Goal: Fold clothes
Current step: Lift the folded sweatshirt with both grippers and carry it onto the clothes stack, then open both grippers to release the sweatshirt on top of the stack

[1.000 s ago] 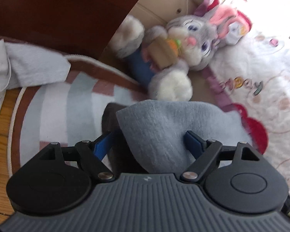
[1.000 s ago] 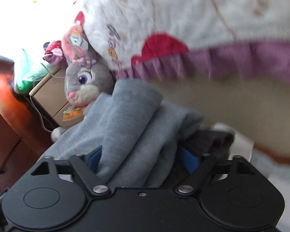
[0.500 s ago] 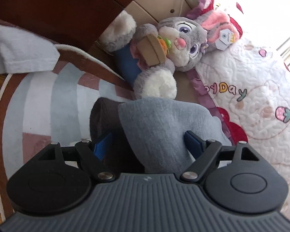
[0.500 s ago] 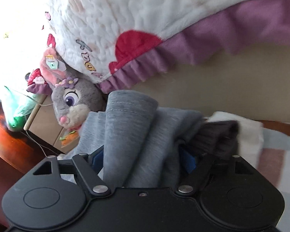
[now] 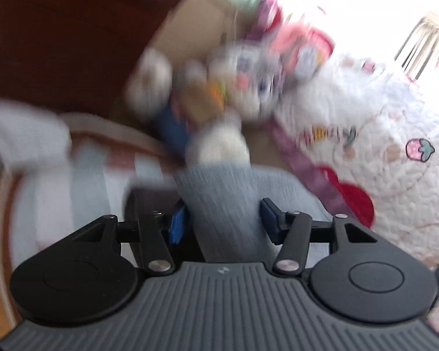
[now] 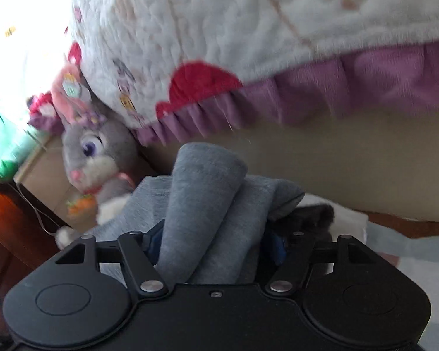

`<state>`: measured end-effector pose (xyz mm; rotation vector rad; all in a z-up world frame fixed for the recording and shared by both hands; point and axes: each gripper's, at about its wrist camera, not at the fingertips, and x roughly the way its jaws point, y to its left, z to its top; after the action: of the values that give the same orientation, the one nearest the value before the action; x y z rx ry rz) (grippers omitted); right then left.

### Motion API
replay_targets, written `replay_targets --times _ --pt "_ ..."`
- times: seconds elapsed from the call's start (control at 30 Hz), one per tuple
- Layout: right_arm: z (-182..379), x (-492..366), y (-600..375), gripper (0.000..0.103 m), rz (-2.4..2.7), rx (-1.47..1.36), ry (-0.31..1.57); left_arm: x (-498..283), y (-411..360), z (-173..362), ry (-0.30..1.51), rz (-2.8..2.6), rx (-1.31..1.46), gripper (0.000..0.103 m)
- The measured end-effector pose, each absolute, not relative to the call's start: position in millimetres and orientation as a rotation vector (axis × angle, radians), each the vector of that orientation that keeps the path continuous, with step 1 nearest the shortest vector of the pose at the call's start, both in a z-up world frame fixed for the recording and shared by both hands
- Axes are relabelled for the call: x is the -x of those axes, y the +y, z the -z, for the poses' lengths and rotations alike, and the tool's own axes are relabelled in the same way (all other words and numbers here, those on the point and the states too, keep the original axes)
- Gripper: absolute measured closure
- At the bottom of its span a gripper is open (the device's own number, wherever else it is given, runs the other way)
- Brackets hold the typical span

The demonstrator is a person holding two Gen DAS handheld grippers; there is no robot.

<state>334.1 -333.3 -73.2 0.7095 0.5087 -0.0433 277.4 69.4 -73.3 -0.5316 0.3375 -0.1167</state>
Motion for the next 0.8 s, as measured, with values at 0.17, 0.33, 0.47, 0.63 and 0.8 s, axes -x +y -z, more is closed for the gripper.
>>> replay_targets --times 0.17,0.33,0.47,0.63,0.8 --pt "20 -283 -319 0.029 0.165 -0.496 0.265 -260 78 51 0.218 0.267 0.560 0.059" --pt "-14 -296 -262 0.037 -0.234 -0.135 0.383 -280 58 43 0.362 0.347 0.483 0.061" --pt "-6 -327 -208 0.038 -0.420 0.205 0.514 -326 28 45 0.575 0.307 0.324 0.062" --pt "29 -391 -229 0.040 -0.252 0.152 0.661 -346 34 71 0.651 0.221 0.386 0.060" --pt "42 -394 -277 0.074 -0.219 -0.079 0.644 -346 43 79 0.649 0.276 0.453 0.060"
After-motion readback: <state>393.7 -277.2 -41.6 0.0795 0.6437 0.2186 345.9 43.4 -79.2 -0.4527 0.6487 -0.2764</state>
